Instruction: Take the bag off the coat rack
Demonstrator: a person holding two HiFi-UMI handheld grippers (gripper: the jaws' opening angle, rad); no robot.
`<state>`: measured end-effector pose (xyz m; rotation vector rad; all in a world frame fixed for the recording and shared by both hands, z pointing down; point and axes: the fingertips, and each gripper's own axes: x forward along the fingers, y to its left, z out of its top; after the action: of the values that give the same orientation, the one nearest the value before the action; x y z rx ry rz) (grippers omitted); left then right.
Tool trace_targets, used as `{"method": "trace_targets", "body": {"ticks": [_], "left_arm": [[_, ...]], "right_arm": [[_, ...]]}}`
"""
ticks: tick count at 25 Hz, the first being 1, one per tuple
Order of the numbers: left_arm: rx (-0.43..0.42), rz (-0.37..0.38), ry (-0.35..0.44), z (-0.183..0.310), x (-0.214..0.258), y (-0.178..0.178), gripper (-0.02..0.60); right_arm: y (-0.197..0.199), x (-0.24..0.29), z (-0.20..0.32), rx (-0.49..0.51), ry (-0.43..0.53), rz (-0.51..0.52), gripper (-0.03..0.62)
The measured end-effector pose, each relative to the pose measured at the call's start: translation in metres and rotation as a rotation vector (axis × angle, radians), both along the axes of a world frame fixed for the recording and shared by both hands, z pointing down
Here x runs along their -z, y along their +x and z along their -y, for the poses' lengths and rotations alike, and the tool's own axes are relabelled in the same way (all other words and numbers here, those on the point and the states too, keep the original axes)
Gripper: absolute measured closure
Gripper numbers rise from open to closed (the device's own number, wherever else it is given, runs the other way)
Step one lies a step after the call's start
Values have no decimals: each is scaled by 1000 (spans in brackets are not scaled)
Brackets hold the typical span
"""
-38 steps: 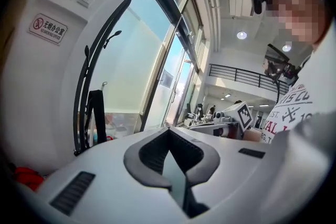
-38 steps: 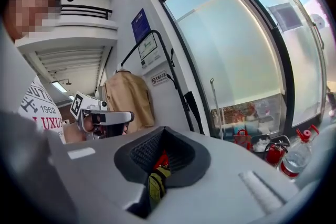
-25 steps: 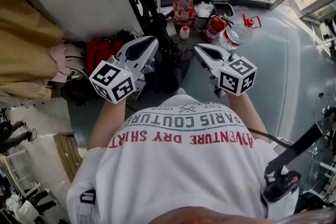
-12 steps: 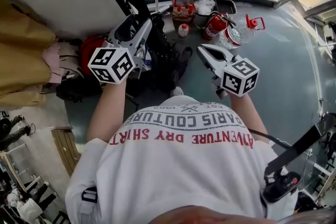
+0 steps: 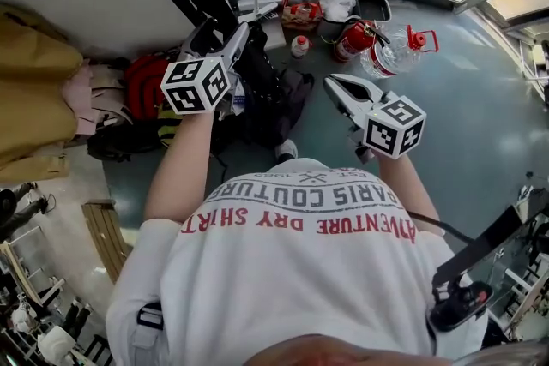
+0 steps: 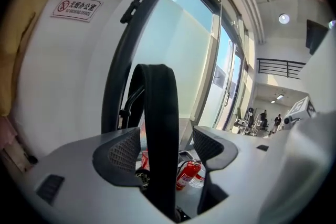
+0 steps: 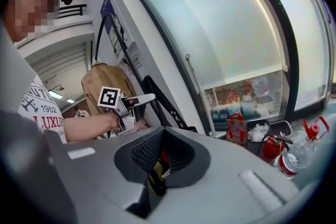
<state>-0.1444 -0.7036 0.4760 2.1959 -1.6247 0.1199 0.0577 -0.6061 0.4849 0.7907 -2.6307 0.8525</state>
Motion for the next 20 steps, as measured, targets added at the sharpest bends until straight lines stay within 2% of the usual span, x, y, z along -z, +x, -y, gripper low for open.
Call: {"method": "trace_targets", "body": {"ticks": [3,6,10,12,14,15,20], "left_arm": [[18,23,16,2,-2,0,284],[43,11,18,6,-3,-6,284],[31,11,13,9,-6,-2,289],[64,24,5,7,-8,-7,377],[105,38,7,5,-9,-14,505],[115,47,11,5,-10,-16,548],[115,51,15,4,-11,-12,558]], "right_arm": [[-1,-2,0,8,-3,-5,592],[-3,-4,1,12,-10,-11,592],[-3,-8,3,9,-15,-16,592],[-1,-10,2,6,-20,-17,592],[-1,-12,2,4,-24,-18,592],[0,-13,2,3,-25,-17,592],[3,-19,2,3,-31,-15,592]]}}
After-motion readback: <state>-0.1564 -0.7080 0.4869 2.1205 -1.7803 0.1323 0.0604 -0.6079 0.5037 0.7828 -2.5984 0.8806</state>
